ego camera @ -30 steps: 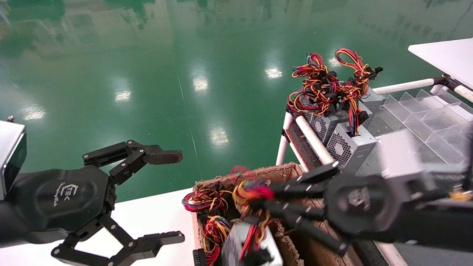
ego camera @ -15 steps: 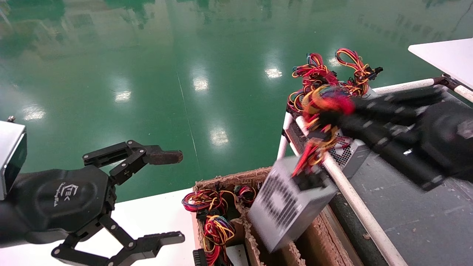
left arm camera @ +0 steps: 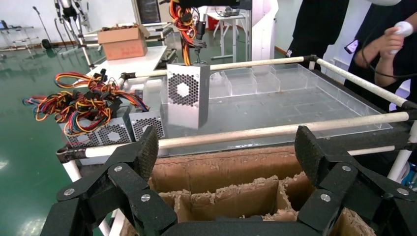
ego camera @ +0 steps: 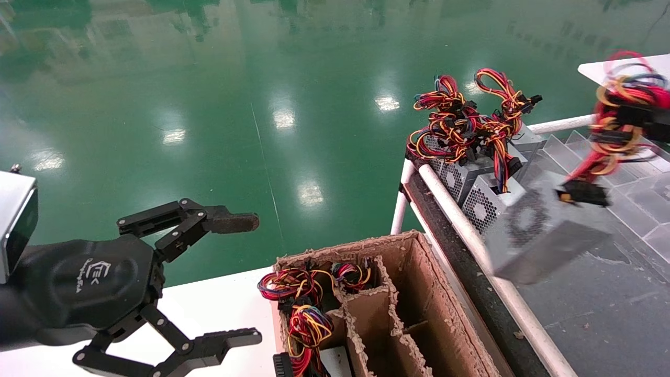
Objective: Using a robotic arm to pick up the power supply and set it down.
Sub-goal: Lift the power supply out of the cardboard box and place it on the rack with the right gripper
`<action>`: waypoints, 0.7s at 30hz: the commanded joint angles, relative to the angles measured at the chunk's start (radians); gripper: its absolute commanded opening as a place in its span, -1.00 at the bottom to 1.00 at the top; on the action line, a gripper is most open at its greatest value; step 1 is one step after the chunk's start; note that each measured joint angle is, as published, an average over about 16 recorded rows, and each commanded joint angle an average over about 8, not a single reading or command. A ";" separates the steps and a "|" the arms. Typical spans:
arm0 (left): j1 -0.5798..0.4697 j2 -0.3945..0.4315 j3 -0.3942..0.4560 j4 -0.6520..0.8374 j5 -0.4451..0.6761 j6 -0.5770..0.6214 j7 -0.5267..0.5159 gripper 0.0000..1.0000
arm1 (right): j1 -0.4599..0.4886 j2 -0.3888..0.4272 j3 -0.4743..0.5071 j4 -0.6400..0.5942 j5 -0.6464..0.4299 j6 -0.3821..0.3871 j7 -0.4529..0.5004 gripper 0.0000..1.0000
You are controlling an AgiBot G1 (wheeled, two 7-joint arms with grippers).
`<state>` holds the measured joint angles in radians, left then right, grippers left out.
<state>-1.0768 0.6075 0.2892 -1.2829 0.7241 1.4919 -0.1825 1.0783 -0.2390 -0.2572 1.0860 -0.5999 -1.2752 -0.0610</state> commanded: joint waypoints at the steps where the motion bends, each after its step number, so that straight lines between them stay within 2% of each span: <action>1: 0.000 0.000 0.000 0.000 0.000 0.000 0.000 1.00 | -0.012 0.025 0.005 -0.034 -0.007 0.002 -0.014 -1.00; 6: 0.000 0.000 0.000 0.000 0.000 0.000 0.000 1.00 | -0.010 0.028 -0.008 -0.118 -0.059 0.026 -0.038 -1.00; 11: 0.000 0.000 0.001 0.000 -0.001 0.000 0.000 1.00 | 0.045 -0.014 -0.033 -0.186 -0.136 0.051 -0.055 -1.00; 15: 0.000 0.000 0.001 0.000 -0.001 0.000 0.001 1.00 | 0.130 -0.064 -0.060 -0.240 -0.215 0.064 -0.062 -1.00; 21: 0.000 -0.001 0.001 0.000 -0.001 -0.001 0.001 1.00 | 0.313 -0.162 -0.114 -0.356 -0.353 0.077 -0.060 -1.00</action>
<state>-1.0771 0.6069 0.2906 -1.2829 0.7232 1.4913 -0.1818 1.3946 -0.4058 -0.3729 0.7225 -0.9567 -1.1861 -0.1269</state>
